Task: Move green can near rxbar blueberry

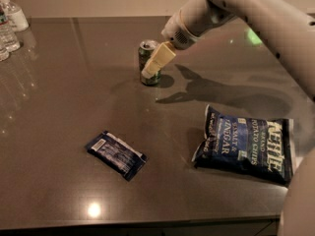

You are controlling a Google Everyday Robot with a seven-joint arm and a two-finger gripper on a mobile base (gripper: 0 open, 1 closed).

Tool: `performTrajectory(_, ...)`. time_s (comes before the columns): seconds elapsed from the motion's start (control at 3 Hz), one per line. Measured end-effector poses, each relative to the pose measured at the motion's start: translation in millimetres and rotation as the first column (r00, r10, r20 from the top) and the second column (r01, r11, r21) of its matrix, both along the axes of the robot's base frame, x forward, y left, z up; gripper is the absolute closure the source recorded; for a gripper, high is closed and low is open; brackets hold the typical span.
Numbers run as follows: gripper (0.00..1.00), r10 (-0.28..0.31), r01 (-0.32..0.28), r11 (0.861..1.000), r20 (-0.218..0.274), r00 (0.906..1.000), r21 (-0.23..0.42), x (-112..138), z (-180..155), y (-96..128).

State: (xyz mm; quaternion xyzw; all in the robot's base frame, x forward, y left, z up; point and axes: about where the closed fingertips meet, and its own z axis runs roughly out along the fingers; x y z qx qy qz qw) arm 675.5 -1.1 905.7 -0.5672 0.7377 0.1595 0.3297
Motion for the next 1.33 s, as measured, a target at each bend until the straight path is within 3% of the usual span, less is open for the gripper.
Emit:
performTrajectory(0.67, 0.25, 0.03, -0.03, 1.0, -0.016, 0.9994, 0.008, 8, -4, 15)
performTrajectory(1.33, 0.72, 0.072, -0.071, 0.997, -0.029, 0.997, 0.018, -11, 3, 20)
